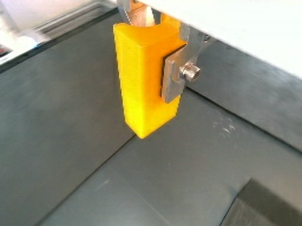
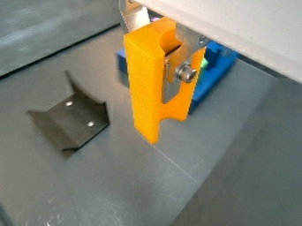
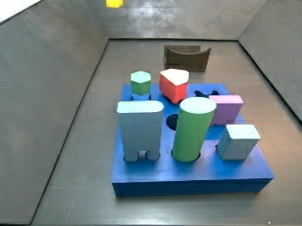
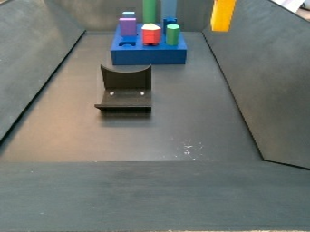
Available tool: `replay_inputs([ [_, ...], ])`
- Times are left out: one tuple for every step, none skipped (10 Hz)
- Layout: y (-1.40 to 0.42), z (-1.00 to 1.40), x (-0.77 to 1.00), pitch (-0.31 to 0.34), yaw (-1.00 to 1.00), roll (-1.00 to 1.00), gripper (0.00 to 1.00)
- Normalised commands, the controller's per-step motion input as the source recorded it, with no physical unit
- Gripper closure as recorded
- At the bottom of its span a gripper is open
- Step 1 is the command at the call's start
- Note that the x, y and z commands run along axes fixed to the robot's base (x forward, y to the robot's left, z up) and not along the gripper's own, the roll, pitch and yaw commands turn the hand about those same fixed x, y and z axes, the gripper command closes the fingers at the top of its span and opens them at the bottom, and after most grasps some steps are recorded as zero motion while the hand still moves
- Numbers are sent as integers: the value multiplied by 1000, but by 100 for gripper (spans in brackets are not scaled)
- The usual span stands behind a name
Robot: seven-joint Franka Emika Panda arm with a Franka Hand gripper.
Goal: Pick up the arch object. Move up. Rotate the arch object. Move to above the board. Insert the arch object.
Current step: Rotate the arch object.
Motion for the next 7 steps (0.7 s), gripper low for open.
replay_inputs([
  [19, -60, 27, -11, -1000, 20, 100],
  [18, -41, 28, -13, -1000, 21, 100],
  [16, -36, 29, -14, -1000, 22, 100],
  [14, -31, 30, -15, -1000, 23, 100],
  [14, -28, 31, -16, -1000, 23, 100],
  [13, -27, 32, -18, -1000, 24, 100],
  [12, -26, 32, -19, -1000, 25, 100],
])
